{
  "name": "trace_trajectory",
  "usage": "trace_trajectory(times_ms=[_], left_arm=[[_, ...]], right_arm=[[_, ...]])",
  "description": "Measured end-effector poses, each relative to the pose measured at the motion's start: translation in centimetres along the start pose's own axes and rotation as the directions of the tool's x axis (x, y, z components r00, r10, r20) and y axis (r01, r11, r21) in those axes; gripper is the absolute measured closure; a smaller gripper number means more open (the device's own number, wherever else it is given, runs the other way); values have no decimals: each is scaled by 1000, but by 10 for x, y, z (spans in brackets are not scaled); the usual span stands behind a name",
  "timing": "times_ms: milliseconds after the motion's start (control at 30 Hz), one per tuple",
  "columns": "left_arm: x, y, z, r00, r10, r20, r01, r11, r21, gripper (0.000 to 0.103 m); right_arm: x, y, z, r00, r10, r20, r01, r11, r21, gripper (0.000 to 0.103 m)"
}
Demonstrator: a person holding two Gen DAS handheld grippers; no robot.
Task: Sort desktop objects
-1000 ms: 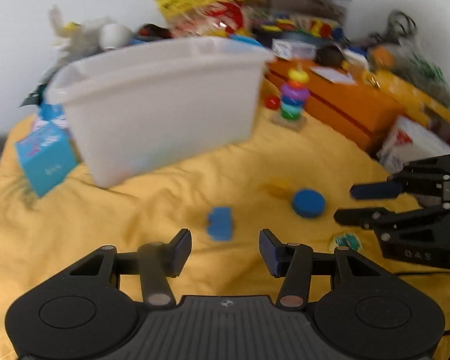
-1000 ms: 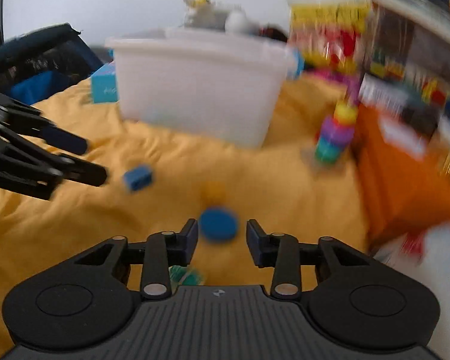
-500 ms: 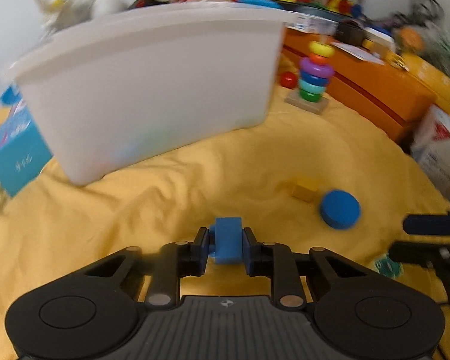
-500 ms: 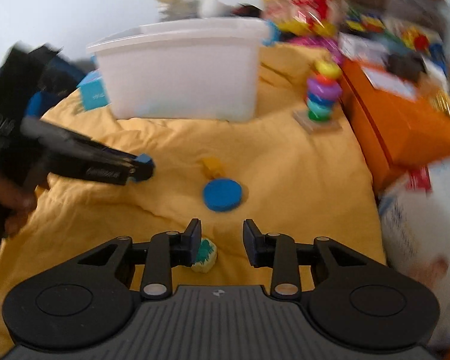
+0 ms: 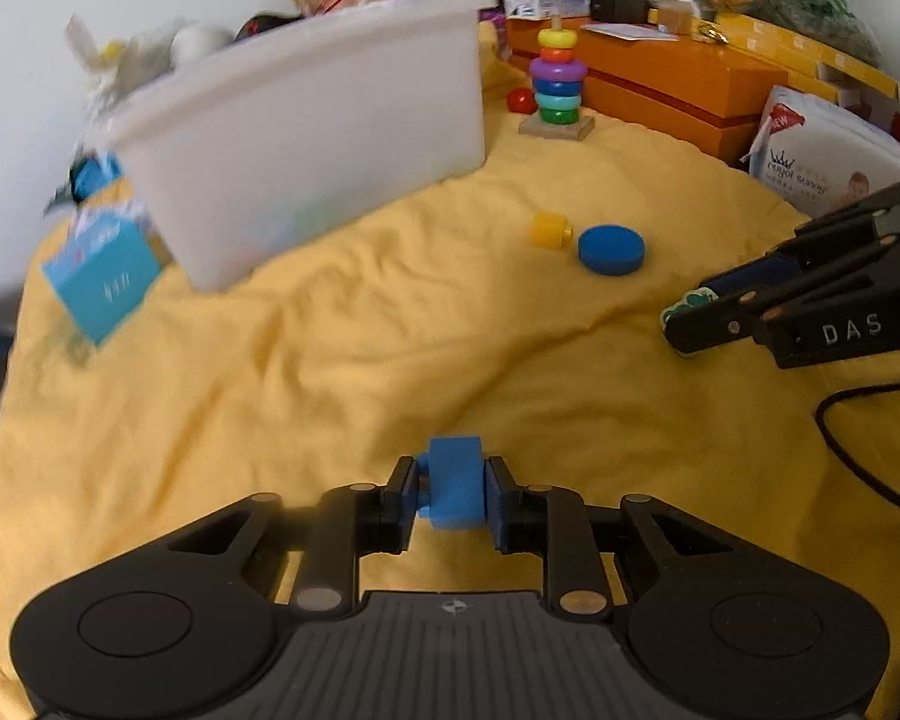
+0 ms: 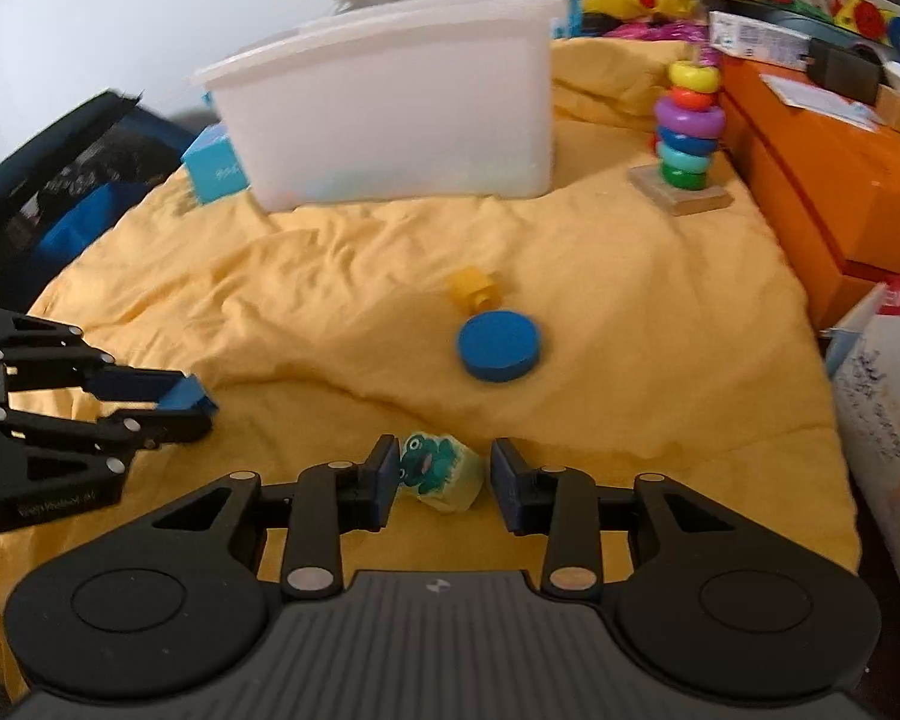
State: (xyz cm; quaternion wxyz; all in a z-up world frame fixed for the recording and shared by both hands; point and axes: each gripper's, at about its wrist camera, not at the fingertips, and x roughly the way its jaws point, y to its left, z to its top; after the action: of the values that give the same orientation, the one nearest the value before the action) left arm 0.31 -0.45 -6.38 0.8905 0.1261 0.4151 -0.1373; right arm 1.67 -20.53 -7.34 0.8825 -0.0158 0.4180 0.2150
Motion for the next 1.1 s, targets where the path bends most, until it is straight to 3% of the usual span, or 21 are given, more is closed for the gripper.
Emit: trace_trajectory(times_ms=[133,300,467,600,767,900,967,1100], left_arm=[[-12,12,-4,997,-64,39,70,986,-148,61],[-16,26,-7,996,-40,76,57,967,-250,61],[-7,39,-10,995,-81,50,93,933,-347,70],[-3,32,-11,992,-121,44,128,936,-329,70],[4,18,-11,993,-119,11,117,956,-270,82],[5,14,-8,995,-98,17,99,965,-241,86],[4,10,-8,995,-94,17,96,972,-214,86],[-16,22,11,993,-73,98,92,973,-210,86]], right_arm=[[1,13,-6,999,16,-34,-18,997,-80,68],[-7,24,-21,999,36,-33,-40,989,-143,67],[-15,14,-16,999,49,6,-48,997,-58,67],[-15,9,-3,999,43,32,-42,998,-57,67],[-7,25,-2,999,32,24,-28,986,-166,69],[4,41,-12,1000,-23,11,25,965,-263,85],[7,42,-16,1000,-22,0,21,963,-269,85],[-3,40,0,1000,11,17,-6,969,-248,86]])
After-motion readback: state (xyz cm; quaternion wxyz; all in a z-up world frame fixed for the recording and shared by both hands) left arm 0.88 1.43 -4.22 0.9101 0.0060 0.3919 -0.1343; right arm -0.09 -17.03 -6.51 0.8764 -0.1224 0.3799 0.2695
